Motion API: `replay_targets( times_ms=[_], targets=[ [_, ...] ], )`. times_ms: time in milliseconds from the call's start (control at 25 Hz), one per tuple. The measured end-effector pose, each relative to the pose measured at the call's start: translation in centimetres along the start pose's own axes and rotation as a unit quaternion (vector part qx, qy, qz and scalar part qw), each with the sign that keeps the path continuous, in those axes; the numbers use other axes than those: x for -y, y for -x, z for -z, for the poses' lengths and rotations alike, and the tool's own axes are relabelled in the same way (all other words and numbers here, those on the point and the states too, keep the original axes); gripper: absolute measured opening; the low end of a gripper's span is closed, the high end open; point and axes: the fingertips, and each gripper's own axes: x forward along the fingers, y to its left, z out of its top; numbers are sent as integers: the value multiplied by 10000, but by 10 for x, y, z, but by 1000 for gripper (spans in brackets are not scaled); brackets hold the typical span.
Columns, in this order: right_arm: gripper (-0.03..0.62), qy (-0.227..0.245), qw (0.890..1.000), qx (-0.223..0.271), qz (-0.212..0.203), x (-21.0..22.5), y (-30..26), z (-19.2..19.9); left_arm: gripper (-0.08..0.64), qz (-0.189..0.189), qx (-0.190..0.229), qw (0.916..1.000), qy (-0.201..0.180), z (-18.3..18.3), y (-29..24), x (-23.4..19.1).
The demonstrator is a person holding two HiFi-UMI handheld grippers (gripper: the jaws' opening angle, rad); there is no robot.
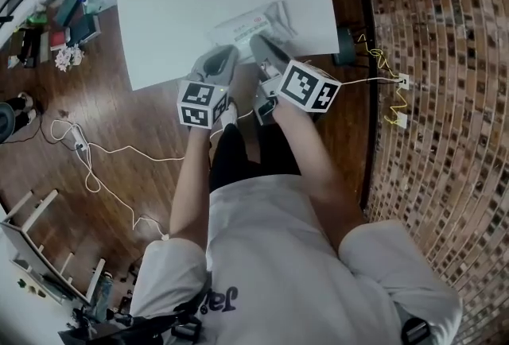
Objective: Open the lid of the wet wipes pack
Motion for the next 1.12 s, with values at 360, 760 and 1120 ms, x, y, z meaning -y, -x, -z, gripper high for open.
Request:
replay_targets(
  times_ms=[360, 760, 1120],
  targets=[
    [-3, 2603, 9607, -959, 27, -30, -47, -41, 12, 39, -118, 9999, 52, 1, -3, 5],
    [-8, 4935, 8034, -3333, -20, -4, -116, -20, 12, 82, -131, 9994, 310, 2, -5, 2],
    [-8, 5345, 6953, -4804, -94, 31, -127, 13, 12, -168, -152, 9991, 356, 1, -4, -2]
  ],
)
